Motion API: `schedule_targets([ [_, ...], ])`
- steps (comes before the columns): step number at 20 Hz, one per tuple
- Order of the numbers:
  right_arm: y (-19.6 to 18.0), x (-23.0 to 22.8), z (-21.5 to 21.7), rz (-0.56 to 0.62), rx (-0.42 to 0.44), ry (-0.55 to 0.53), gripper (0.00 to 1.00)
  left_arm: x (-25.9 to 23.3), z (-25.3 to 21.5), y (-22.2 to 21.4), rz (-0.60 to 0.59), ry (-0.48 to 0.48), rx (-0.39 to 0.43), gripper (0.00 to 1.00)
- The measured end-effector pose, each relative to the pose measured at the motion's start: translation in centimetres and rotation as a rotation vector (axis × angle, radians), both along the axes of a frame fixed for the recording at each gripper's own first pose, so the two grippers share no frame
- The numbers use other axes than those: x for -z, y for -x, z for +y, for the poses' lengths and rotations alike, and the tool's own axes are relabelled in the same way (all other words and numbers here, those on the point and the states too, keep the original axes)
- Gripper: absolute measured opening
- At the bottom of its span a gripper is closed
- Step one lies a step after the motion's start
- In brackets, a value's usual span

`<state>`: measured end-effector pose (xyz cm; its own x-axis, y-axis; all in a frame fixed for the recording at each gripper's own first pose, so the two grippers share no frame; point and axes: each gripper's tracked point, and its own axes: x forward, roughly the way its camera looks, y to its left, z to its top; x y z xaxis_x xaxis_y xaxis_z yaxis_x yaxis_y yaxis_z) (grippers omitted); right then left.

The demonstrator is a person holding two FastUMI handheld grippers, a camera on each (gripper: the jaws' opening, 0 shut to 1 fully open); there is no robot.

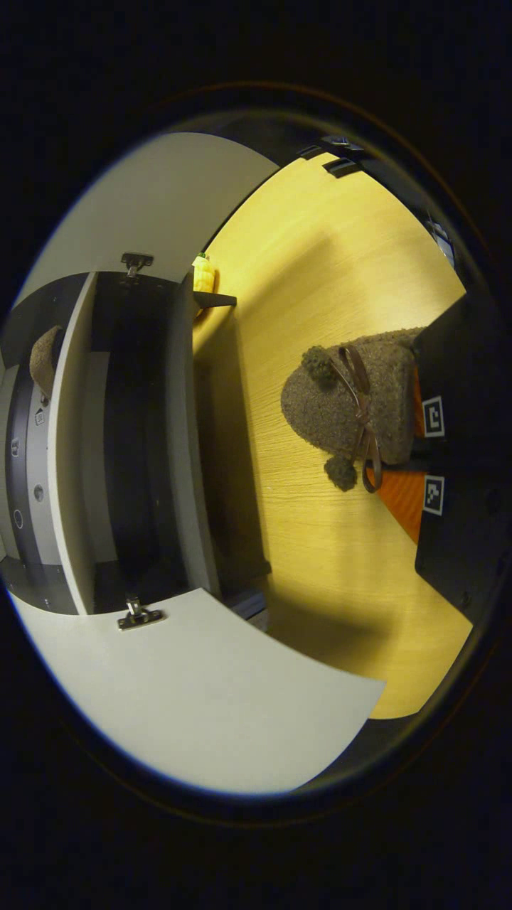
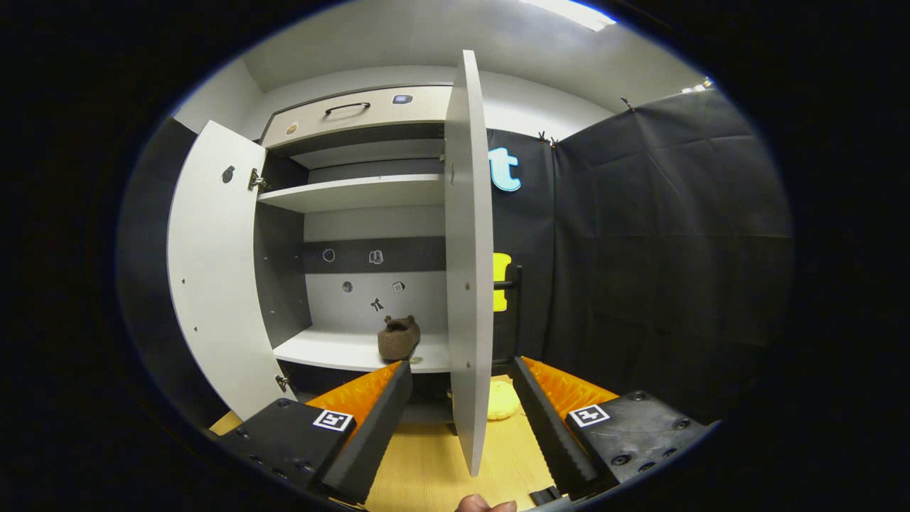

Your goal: Grab one shoe with the right hand and put it into the shoe cabinet, grab the other shoe with the left hand and put it into the shoe cabinet; then close the right door with the right hand and the left door with the left hand.

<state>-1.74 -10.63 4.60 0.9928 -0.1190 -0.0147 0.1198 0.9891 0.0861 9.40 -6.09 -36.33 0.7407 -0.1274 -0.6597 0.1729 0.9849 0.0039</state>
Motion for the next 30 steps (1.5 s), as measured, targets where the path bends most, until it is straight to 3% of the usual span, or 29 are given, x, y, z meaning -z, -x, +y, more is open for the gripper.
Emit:
schedule_targets([
  [7, -0.5, 2.5, -1.8, 0.065, -0.046, -0.051, 0.94, -15.3, -0.3, -1.1, -0.071, 0.125, -0.136, 0.05],
  [12, -0.8, 3.0, -3.2, 0.063, -0.047, -0.047, 0.94, -27.8, 0.3, -5.2, -0.217, 0.12, -0.166, 0.05],
  [16, -0.7, 3.2, -4.6, 0.062, -0.034, -0.059, 0.94, -34.4, 0.5, -9.7, -0.274, 0.12, -0.199, 0.05],
  [21, -0.6, 3.7, -6.3, 0.065, -0.011, -0.067, 0.94, -37.4, 0.3, -16.3, -0.287, 0.133, -0.225, 0.05],
  [30, -0.4, 4.6, -8.6, 0.083, 0.045, -0.082, 0.94, -34.8, 1.9, -27.7, -0.216, 0.075, -0.284, 0.05],
])
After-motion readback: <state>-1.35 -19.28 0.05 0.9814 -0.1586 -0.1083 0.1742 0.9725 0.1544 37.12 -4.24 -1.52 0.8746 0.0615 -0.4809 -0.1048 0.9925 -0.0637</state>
